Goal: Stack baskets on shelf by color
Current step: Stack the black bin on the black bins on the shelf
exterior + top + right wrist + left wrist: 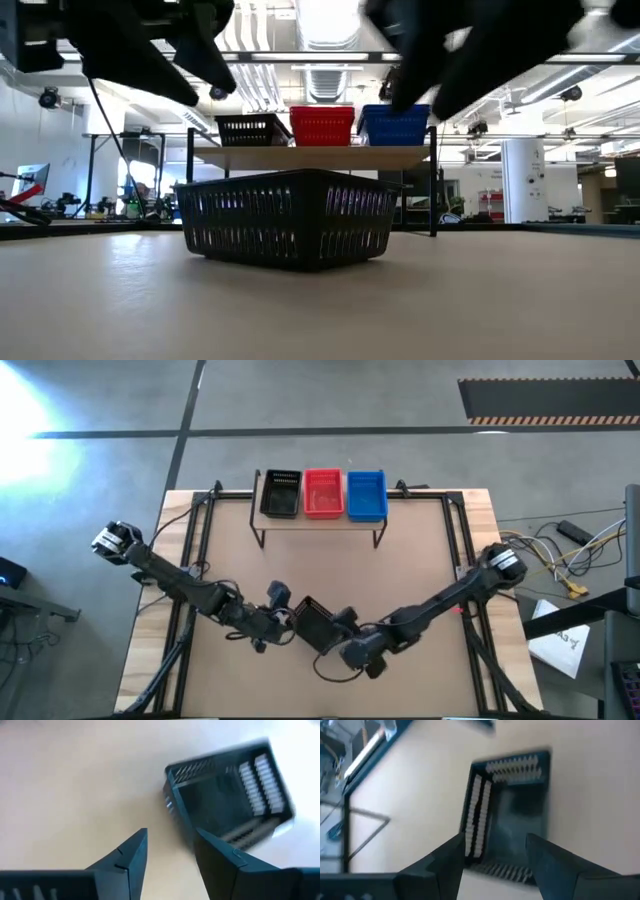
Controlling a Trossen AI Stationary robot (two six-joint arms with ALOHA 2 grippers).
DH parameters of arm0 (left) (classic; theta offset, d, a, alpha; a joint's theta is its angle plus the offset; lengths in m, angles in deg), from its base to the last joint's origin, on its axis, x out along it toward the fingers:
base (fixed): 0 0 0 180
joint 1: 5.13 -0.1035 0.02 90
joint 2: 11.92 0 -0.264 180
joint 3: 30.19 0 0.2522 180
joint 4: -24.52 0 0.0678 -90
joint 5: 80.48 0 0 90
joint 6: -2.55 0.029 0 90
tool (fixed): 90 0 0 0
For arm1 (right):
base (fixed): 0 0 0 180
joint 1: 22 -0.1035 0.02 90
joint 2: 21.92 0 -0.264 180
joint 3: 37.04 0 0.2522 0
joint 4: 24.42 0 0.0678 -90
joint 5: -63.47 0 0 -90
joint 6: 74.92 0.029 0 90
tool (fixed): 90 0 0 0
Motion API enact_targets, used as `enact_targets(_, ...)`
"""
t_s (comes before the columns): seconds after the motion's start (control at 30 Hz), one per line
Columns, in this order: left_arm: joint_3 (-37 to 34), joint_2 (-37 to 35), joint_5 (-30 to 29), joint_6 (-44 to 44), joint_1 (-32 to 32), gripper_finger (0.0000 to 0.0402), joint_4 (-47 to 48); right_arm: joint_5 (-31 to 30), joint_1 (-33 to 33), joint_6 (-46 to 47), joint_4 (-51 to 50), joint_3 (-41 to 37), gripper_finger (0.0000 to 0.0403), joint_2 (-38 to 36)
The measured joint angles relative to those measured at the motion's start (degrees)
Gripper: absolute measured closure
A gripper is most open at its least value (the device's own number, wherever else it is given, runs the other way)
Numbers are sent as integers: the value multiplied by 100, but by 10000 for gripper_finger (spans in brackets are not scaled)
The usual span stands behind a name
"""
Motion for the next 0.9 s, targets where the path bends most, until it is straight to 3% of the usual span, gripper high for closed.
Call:
enact_targets(0.17, 473, 251, -375, 492, -207, 208, 1500, -711, -658, 1866, -768, -44, 264, -309)
enact_targets(0.33, 663, 913, -155, 1853, -252, 208, 1627, -1907, -1470, 2940, -939, -76, 283, -275)
enact_targets(0.5, 1001, 1567, -154, 2628, -259, 208, 1808, -2928, -2052, 3614, -940, -79, 291, -91)
enact_targets(0.77, 1699, 2013, -67, 2664, -293, 208, 2156, -3453, -2270, 3944, -936, -92, 294, -43)
enact_targets(0.9, 1968, 2014, 698, 2055, -292, 208, 2092, -3451, -2250, 3942, -944, -94, 302, -43)
